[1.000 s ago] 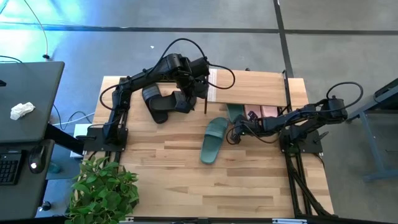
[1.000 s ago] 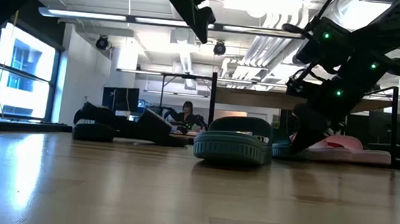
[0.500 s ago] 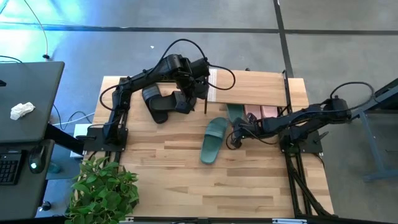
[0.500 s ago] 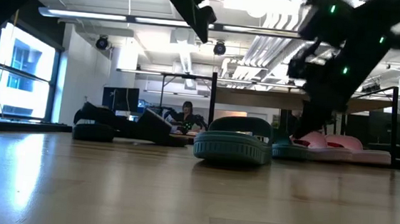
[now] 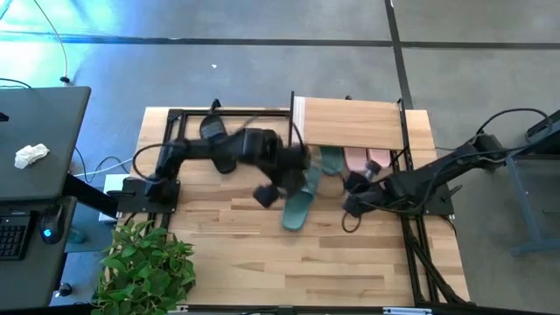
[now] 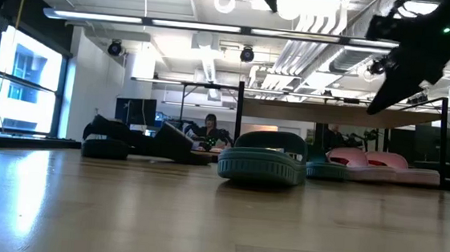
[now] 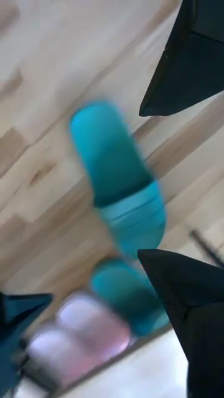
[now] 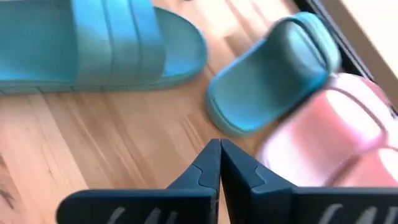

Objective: Pick and place slides into the shelf
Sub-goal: Put the right green slides under the shelf

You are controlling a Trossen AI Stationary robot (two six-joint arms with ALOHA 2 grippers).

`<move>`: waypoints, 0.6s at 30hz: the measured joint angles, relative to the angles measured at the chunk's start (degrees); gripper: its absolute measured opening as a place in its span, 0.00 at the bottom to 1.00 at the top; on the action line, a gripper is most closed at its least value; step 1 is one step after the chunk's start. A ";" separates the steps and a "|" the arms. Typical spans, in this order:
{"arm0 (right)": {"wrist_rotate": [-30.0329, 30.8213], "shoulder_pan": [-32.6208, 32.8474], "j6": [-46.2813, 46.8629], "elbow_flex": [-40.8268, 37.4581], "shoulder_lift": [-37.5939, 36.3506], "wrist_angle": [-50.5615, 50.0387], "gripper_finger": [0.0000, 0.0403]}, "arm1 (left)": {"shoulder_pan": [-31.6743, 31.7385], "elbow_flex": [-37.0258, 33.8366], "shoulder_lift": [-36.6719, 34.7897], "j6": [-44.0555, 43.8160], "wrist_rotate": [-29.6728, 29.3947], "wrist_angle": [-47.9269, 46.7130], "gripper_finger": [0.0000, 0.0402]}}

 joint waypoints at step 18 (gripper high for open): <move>10.97 11.31 7.69 0.00 -2.11 -7.39 0.00 | -13.31 -38.56 0.04 -20.47 -38.58 38.65 0.86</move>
